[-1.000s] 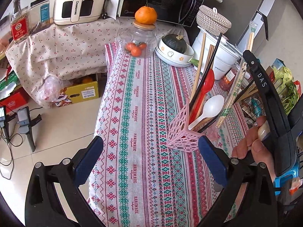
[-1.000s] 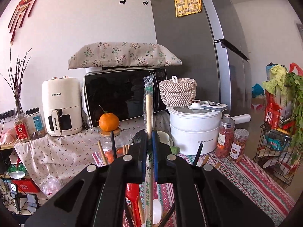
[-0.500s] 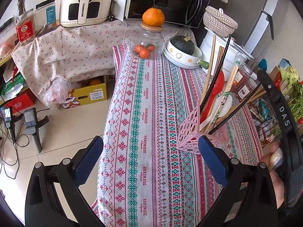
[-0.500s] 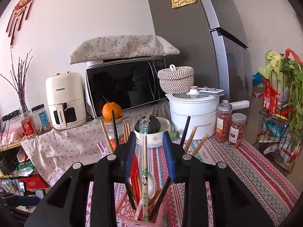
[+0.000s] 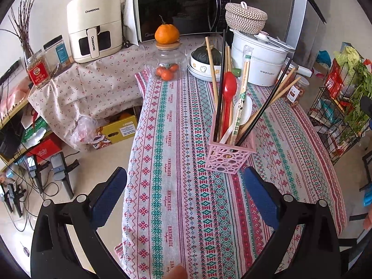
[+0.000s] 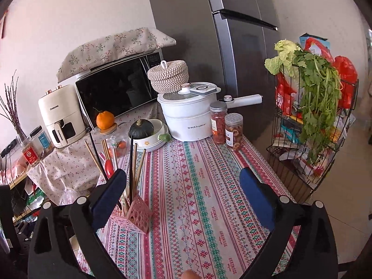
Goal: Organize utensils
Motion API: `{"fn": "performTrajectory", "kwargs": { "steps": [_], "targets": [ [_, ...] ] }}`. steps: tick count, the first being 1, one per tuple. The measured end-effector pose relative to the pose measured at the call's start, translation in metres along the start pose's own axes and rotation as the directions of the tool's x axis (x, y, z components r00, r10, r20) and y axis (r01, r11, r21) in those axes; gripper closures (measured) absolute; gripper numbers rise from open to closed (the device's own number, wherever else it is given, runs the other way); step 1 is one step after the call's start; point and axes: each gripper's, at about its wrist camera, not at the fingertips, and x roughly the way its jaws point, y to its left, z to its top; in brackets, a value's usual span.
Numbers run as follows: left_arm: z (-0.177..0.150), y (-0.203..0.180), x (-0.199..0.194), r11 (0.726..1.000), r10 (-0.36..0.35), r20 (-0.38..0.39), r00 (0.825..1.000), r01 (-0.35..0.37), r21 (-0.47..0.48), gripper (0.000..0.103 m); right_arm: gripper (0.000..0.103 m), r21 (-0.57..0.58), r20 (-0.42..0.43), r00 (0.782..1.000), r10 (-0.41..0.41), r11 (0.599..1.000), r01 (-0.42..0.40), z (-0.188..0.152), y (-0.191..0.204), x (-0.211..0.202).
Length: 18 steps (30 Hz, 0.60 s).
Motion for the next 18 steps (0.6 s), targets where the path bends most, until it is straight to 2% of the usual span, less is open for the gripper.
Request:
{"fn": "performTrajectory", "kwargs": {
  "steps": [5, 11, 18],
  "targets": [
    [-0.005, -0.027, -0.024, 1.000, 0.002, 0.062, 0.998, -0.004, 0.031, 0.007, 0.007, -0.098, -0.047, 0.999, 0.012, 0.995, -0.016, -0.009, -0.005, -0.013],
    [-0.009, -0.043, -0.028, 1.000, 0.004, 0.097, 0.995, -0.006, 0.018, 0.007, 0.007, -0.126, -0.162, 0.987, 0.015, 0.991, -0.036, -0.028, -0.014, 0.000],
    [-0.009, -0.053, -0.029, 0.999, 0.025, 0.133, 0.991, -0.028, 0.017, 0.007, 0.007, -0.169, -0.181, 0.984, -0.006, 0.985, -0.025, -0.033, -0.018, 0.004]
  ]
}}
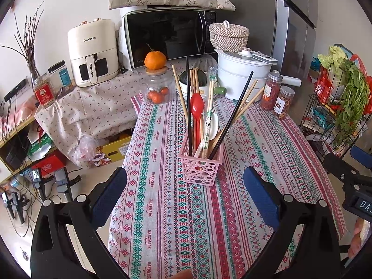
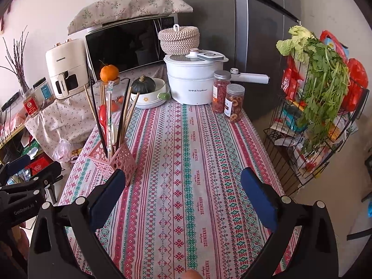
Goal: Organize utensils
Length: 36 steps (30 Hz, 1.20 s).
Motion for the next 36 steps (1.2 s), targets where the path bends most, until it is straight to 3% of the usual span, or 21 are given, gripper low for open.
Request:
{"fn": "performTrajectory", "kwargs": {
  "steps": [36],
  "targets": [
    [-0.0045, -0.0109, 0.0027, 0.999, -0.039, -0.022, 0.999, 0.040, 0.017, 0.007, 0.007, 0.014, -0.016, 1.000, 0.000, 1.000, 0.000, 0.0033, -0.0023, 0.0084]
  ]
}}
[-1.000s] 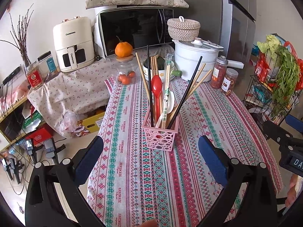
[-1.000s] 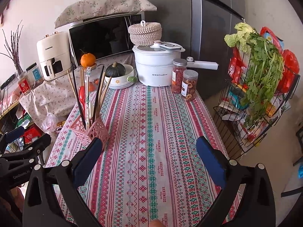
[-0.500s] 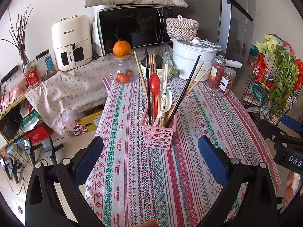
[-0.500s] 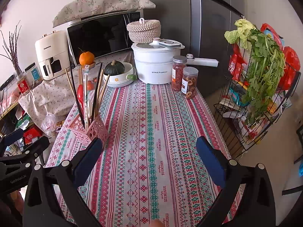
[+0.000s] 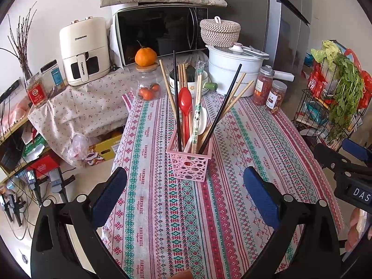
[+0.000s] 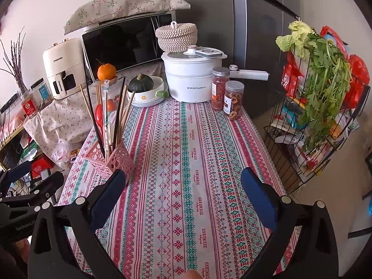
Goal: Organize utensils
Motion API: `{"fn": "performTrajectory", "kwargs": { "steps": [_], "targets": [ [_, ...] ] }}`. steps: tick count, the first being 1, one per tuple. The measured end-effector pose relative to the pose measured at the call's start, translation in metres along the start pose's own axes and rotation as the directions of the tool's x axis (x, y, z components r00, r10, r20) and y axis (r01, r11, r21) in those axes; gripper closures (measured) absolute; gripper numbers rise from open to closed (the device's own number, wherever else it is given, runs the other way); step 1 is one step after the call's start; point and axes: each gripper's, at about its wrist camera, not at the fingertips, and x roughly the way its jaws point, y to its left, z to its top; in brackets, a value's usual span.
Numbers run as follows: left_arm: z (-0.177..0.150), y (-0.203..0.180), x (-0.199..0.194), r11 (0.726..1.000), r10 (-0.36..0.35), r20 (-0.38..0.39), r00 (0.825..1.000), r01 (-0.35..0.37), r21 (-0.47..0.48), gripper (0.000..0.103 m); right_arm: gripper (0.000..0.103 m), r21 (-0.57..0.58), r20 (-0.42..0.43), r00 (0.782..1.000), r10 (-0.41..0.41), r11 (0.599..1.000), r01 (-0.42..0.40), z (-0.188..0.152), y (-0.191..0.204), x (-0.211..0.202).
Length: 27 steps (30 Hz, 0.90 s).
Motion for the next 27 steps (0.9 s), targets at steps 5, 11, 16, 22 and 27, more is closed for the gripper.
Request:
{"fn": "performTrajectory", "kwargs": {
  "steps": [5, 11, 16, 22, 27],
  "targets": [
    [0.000, 0.000, 0.000, 1.000, 0.001, 0.000, 1.000, -0.001, -0.002, 0.007, 0.007, 0.000, -0.001, 1.000, -0.001, 1.000, 0.001, 0.000, 0.000, 0.000],
    [-0.002, 0.000, 0.001, 1.000, -0.004, -0.008, 1.000, 0.004, -0.008, 0.007, 0.007, 0.001, -0.004, 1.000, -0.001, 1.000, 0.001, 0.000, 0.001, 0.000],
    [-0.003, 0.001, 0.004, 1.000, -0.008, -0.019, 1.000, 0.008, -0.012, 0.007, 0.007, -0.004, -0.008, 1.000, -0.001, 1.000, 0.001, -0.001, 0.002, 0.002],
    [-0.002, 0.007, 0.009, 0.996, -0.087, 0.001, 0.996, 0.087, -0.030, 0.007, 0.007, -0.005, -0.011, 1.000, -0.014, 1.000, 0.014, -0.001, 0.002, 0.005],
    [-0.021, 0.015, 0.074, 0.988, -0.144, -0.086, 0.986, 0.139, -0.064, 0.007, 0.007, 0.012, -0.049, 0.998, -0.049, 0.999, 0.050, -0.005, -0.007, 0.021]
  ]
}}
